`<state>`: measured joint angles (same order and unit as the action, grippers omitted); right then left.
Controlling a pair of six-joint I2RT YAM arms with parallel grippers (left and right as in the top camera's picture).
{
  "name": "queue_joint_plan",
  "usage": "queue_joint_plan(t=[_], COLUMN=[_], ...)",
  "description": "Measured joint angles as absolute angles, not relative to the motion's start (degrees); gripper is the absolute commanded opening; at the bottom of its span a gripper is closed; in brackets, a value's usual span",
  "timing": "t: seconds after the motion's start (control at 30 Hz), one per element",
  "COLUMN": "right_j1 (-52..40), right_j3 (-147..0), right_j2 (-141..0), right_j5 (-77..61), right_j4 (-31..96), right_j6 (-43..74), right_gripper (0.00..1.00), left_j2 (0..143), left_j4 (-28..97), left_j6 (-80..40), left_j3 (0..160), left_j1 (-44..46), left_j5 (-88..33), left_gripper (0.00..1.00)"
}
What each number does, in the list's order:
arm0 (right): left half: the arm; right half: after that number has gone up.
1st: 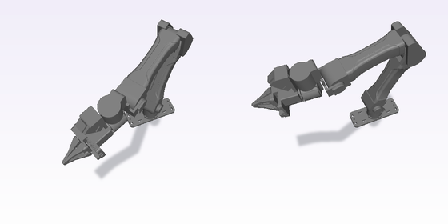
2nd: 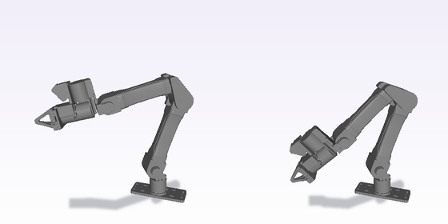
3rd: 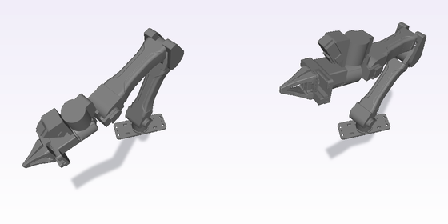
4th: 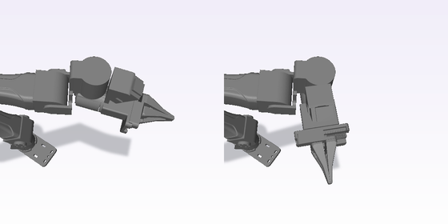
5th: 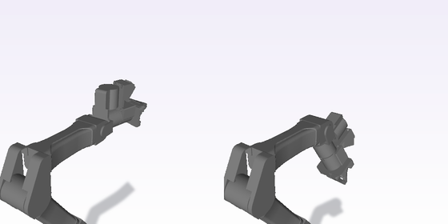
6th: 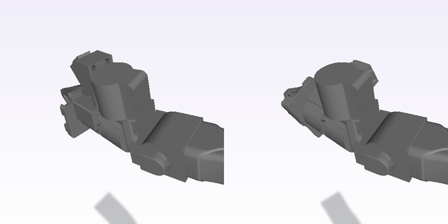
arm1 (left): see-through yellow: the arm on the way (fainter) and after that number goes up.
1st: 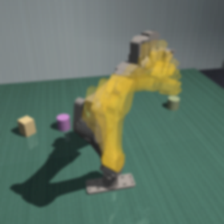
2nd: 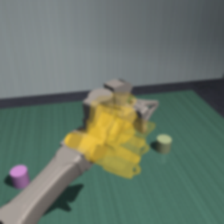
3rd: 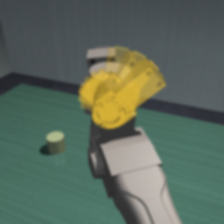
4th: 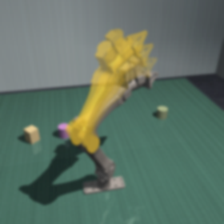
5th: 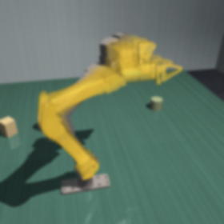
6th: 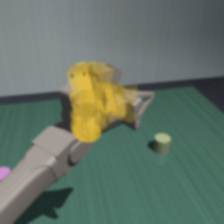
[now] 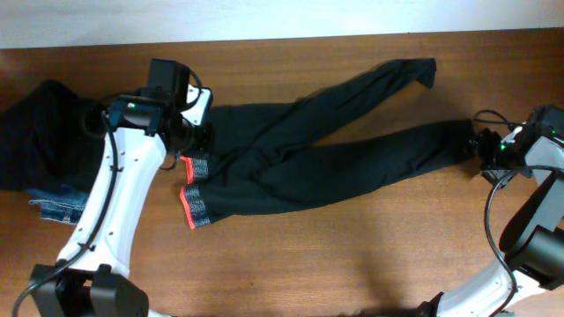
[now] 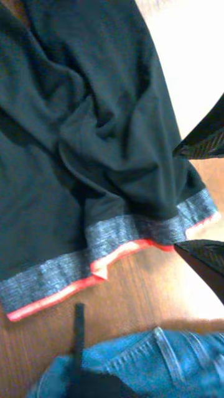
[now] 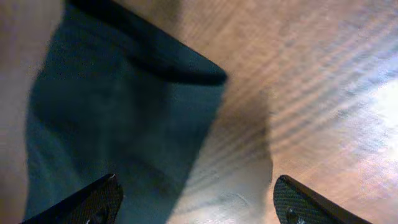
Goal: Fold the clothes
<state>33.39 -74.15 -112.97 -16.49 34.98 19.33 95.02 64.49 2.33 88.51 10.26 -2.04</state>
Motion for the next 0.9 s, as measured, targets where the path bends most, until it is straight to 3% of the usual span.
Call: queue_joint_plan(t=[0.23,0.37,0.5,0.57,0.73,0.9], right_j1=[31.14,29.89,29.30,29.23,29.23,29.19], right_j3=[-74.15,-74.15,-74.15,-74.15,-74.08,-74.04], right_j2=[-113.54,-113.56,-113.84,-114.10,-115.09,-115.37], right_j5=[-18.20,-18.33,-17.45,-16.67,-15.68,-15.49], right_j4=[32.27,31.59,31.64,31.64,31.66,32.16], right_j6=[19.99,20.27,20.58,20.93,21.19,21.28], right_gripper=[0.65,0.51,0.44,0.36,0.05,0.04], left_j2=[88.05,83.15,82.94,83.40,83.64,83.64], left_j4=[68.58,67.00,62.74,60.82,55.92,49.32], left_j6=[-5.65,-11.66,-15.11,-16.01,-17.06,-17.34], left_j3=[88.20,83.81,74.87,69.93,62.85,56.05], left_j1=[18.09,19.84,19.81,19.81,19.81,19.81], left_j5=[12.49,17.76,18.48,17.12,14.74,11.42], left_gripper=[0.43,0.54,0.57,0.63,0.73,0.73])
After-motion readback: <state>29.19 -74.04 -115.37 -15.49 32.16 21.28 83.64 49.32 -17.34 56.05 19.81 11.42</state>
